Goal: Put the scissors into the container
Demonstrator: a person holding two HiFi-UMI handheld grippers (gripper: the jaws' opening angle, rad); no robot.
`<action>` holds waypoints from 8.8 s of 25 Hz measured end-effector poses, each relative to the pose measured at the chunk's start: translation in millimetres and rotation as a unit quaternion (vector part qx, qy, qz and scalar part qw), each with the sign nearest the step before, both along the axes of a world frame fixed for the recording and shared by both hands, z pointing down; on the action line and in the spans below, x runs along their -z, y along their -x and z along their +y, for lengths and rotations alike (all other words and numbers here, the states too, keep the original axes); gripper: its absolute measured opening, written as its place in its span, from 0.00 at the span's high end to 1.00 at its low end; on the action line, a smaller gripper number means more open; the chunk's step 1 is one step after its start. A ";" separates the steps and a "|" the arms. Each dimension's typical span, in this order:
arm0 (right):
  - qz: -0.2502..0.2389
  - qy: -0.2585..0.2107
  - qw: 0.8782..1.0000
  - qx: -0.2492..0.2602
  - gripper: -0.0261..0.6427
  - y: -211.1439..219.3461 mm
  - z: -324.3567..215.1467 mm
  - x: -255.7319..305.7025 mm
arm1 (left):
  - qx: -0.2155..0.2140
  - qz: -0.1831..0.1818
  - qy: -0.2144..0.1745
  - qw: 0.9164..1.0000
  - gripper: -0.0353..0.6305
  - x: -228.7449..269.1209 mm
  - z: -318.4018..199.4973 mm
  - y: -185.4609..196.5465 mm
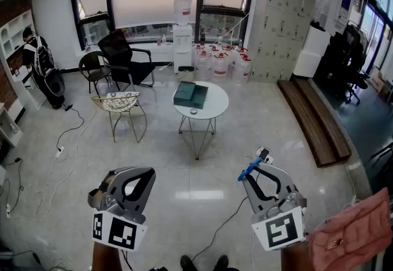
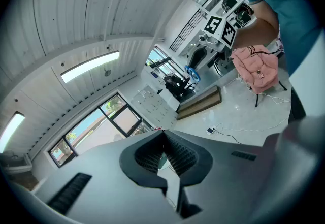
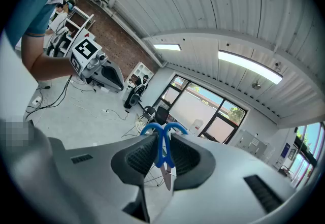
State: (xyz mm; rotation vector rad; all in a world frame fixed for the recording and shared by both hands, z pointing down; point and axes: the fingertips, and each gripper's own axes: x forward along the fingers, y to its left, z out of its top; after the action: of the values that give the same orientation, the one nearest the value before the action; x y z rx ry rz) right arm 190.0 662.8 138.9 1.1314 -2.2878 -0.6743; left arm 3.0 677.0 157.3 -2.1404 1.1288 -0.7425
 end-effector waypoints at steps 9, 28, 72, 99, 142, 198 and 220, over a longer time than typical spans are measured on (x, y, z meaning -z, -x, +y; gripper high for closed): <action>0.000 0.002 1.000 -0.004 0.82 8.9 -1.2 -6.9 | -0.007 0.000 0.005 1.000 0.92 -8.8 -2.6 6.6; -0.001 0.012 1.000 0.005 0.82 45.9 -21.1 -23.8 | -0.019 0.004 0.013 1.000 0.92 -25.1 -18.8 25.0; -0.063 0.039 0.986 0.147 0.82 -77.8 -328.9 -23.4 | 0.112 -0.055 0.061 0.990 0.92 -20.5 -255.2 -120.6; -0.039 0.022 0.998 0.037 0.82 67.4 -457.9 -24.1 | -0.001 -0.034 0.038 0.999 0.92 -28.0 -435.8 41.7; -0.043 0.053 0.995 0.077 0.82 183.2 -676.2 -42.2 | 0.042 -0.028 0.066 0.997 0.92 -45.5 -631.3 155.6; -0.044 0.092 0.995 -0.024 0.82 93.1 -961.1 -87.0 | -0.067 -0.040 0.104 0.992 0.92 -88.5 -959.1 71.7; -0.031 0.104 0.993 -0.034 0.82 150.9 -1048.9 -136.6 | -0.095 -0.034 0.119 0.988 0.92 -132.4 -1058.1 111.9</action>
State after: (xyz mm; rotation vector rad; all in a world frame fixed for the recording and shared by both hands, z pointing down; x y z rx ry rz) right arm 39.1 -386.2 275.5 1.1388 -2.2966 -0.3689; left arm -108.9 -381.1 289.7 -2.3612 0.8193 -0.8903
